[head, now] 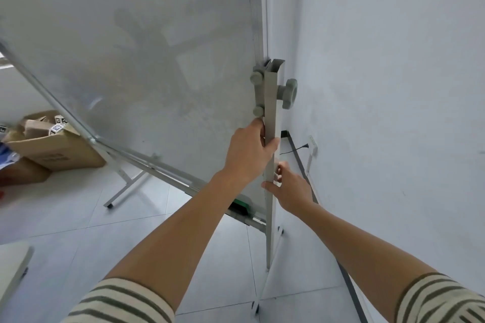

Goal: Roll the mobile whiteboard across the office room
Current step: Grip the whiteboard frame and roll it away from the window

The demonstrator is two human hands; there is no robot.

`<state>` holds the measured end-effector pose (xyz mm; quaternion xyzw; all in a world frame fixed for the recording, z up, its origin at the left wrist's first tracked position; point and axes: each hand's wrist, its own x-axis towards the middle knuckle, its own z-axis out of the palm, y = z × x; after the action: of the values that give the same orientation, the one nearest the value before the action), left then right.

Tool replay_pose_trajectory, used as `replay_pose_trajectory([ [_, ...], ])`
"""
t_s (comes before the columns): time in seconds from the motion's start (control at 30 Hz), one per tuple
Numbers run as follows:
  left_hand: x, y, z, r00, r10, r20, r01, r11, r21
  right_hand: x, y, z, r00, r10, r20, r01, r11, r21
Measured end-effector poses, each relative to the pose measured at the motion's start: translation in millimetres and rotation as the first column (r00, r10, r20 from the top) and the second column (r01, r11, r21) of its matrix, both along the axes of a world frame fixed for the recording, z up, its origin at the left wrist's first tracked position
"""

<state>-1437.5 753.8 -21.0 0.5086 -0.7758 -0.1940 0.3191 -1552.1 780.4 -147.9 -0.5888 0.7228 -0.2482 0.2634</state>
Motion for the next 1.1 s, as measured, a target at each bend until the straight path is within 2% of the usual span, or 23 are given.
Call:
replay_pose_trajectory([
  [0.3, 48.4, 158.1, -1.7, 0.982, -0.188, 0.012, 0.188, 0.981, -0.05, 56.3, 176.4, -10.5, 0.978, -0.206, 0.036, 0.208, 0.977, -0.047],
  [0.4, 63.2, 215.6, -4.3, 0.973, -0.229, 0.034, 0.231, 0.972, -0.043, 77.1, 242.4, -9.7, 0.963, -0.266, 0.037, 0.267, 0.963, -0.02],
  [0.57, 84.7, 305.6, -7.5, 0.956, -0.288, 0.057, 0.289, 0.957, -0.013, 103.2, 340.0, -5.8, 0.948, -0.316, 0.038, 0.316, 0.949, 0.012],
  [1.1, 120.5, 588.3, -5.6, 0.932, -0.363, 0.025, 0.363, 0.931, -0.022, 144.0, 625.7, -9.5, 0.916, -0.4, 0.031, 0.401, 0.916, -0.025],
])
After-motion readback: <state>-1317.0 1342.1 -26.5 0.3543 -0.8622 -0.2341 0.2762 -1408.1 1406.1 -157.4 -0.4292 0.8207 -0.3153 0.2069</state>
